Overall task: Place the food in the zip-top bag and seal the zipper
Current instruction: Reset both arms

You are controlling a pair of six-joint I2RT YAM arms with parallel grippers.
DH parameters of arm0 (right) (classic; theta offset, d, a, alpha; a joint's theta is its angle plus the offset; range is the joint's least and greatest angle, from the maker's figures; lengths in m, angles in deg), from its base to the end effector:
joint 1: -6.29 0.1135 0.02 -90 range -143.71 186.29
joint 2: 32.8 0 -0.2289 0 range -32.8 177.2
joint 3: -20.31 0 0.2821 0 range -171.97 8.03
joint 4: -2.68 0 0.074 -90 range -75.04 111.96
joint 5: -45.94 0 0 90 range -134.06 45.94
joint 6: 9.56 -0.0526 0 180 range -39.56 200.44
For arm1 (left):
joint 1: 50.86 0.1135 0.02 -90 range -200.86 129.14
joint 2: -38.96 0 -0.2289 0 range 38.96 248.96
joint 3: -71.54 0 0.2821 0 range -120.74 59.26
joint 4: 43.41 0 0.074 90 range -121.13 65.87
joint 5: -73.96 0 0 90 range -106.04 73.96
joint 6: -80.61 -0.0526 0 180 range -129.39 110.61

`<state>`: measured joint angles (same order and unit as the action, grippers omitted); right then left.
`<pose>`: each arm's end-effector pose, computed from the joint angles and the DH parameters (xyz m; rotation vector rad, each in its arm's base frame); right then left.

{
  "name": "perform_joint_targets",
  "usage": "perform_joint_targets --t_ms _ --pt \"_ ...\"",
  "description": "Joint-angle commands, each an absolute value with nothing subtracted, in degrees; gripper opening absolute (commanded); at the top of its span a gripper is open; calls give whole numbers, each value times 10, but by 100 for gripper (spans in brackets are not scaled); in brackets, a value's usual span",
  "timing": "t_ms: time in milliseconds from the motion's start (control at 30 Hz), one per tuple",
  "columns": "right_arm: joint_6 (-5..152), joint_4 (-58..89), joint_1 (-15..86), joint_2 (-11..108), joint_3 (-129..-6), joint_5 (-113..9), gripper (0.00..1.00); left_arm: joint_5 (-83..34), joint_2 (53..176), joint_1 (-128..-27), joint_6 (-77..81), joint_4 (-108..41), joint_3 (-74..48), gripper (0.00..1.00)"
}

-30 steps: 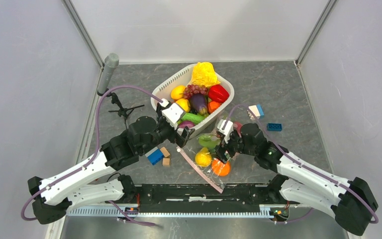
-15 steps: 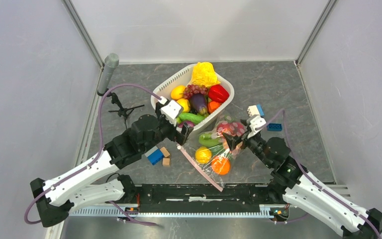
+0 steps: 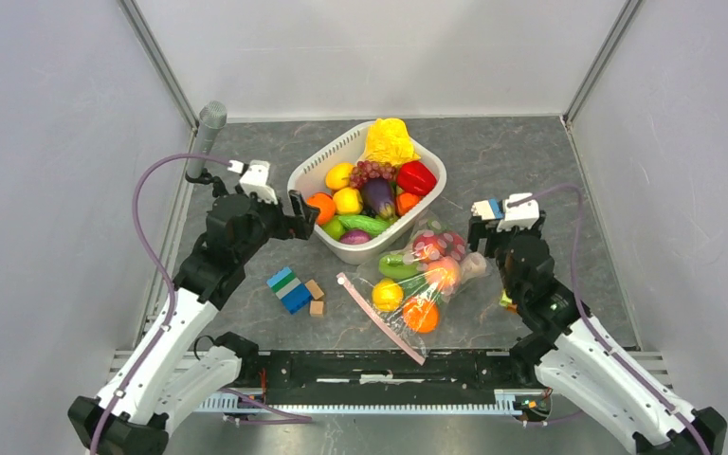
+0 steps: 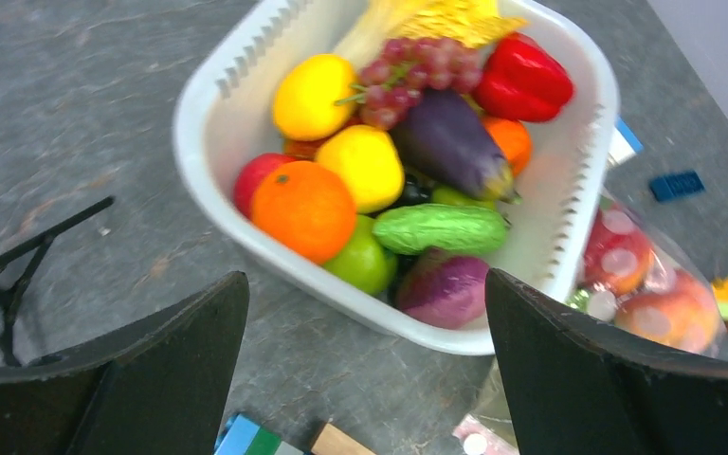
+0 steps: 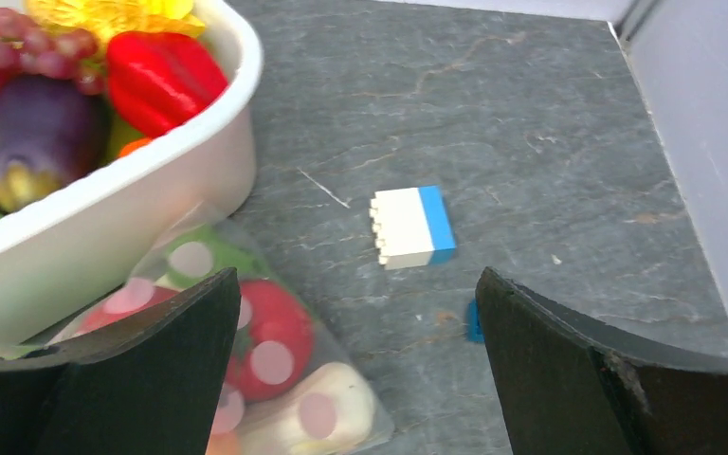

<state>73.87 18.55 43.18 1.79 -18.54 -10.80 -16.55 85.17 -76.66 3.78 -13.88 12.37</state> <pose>0.2000 0.1141 0.2407 -0.0447 1.7395 0.0413 0.2319 -0.1126 0.3059 0.2138 1.8754 -0.4775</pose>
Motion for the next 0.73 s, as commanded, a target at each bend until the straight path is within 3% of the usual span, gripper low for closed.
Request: perform_joint_targets --t_ms 0,167,400,700 --pt "742 241 326 55 -241 -215 98 -171 835 -720 112 -146 134 100" --pt "689 184 152 22 -202 -419 98 -77 800 -717 136 -160 149 100" --pt "645 135 147 -36 -158 -488 98 27 770 -718 163 -124 149 100" --pt "647 176 147 -16 -176 -516 98 18 778 -718 174 -125 153 100"
